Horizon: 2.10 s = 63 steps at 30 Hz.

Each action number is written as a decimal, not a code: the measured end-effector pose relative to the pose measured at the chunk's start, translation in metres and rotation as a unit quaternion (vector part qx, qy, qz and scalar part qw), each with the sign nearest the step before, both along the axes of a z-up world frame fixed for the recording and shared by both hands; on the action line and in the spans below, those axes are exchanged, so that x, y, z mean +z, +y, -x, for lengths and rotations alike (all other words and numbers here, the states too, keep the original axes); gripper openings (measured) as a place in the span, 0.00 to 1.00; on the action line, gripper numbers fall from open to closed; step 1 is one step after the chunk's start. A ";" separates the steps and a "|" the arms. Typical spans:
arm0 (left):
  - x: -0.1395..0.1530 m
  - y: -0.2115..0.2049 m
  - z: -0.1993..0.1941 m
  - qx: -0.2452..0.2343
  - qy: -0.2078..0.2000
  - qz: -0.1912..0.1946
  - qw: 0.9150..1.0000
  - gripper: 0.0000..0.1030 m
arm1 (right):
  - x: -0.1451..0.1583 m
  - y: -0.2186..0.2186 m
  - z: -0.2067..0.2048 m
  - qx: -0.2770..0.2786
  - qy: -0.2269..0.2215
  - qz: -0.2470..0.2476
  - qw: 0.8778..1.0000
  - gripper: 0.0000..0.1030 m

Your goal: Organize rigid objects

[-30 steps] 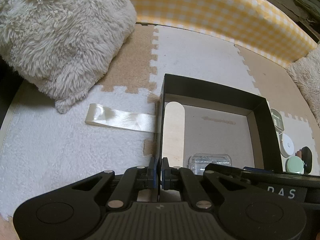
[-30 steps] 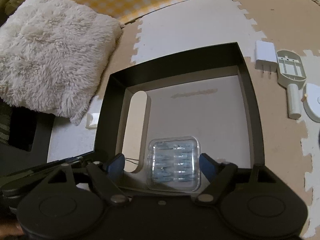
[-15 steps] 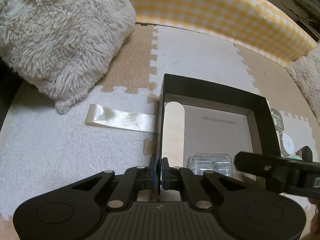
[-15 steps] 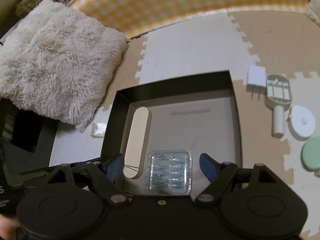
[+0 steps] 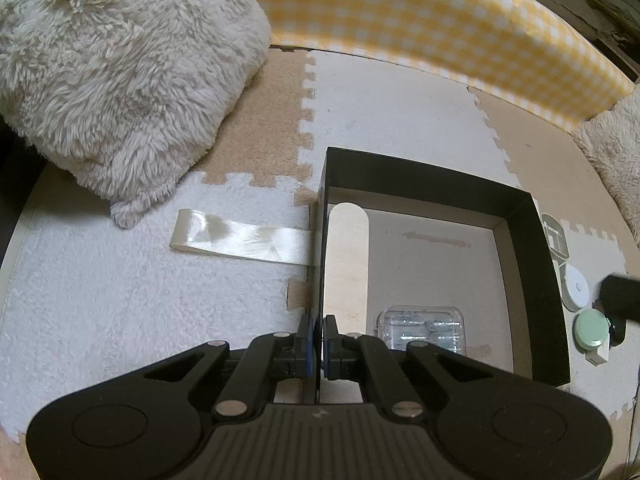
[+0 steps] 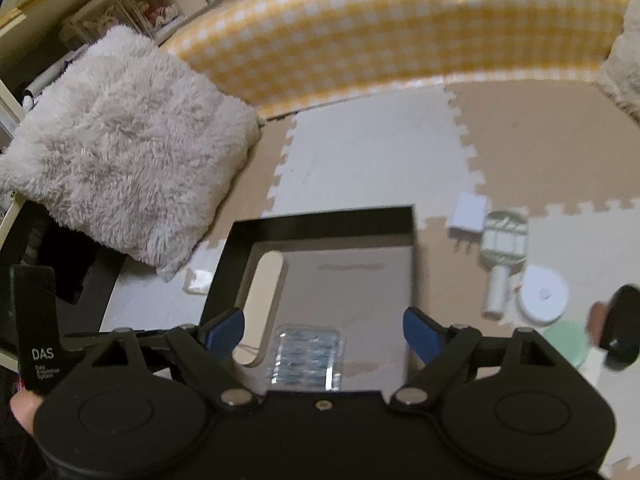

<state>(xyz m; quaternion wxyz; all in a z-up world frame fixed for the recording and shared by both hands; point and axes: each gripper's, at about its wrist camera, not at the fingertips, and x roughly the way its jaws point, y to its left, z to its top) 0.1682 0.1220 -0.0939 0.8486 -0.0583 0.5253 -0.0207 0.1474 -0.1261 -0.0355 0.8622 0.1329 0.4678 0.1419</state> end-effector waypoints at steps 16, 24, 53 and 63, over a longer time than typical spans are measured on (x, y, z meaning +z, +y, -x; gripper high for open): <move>0.000 -0.001 0.000 -0.001 0.000 -0.001 1.000 0.04 | 0.007 -0.118 -0.007 -0.078 -0.060 0.118 0.988 1.00; 0.000 -0.001 0.000 0.000 0.000 -0.001 1.000 0.04 | -0.028 -0.188 -0.011 -0.194 -0.047 0.152 0.968 1.00; 0.002 -0.001 0.001 -0.004 0.000 -0.005 1.000 0.04 | -0.099 -0.196 -0.032 -0.176 0.114 0.123 0.970 0.54; 0.002 -0.002 0.001 -0.004 0.000 -0.006 1.000 0.04 | -0.090 -0.193 -0.029 -0.163 0.098 0.119 0.974 0.52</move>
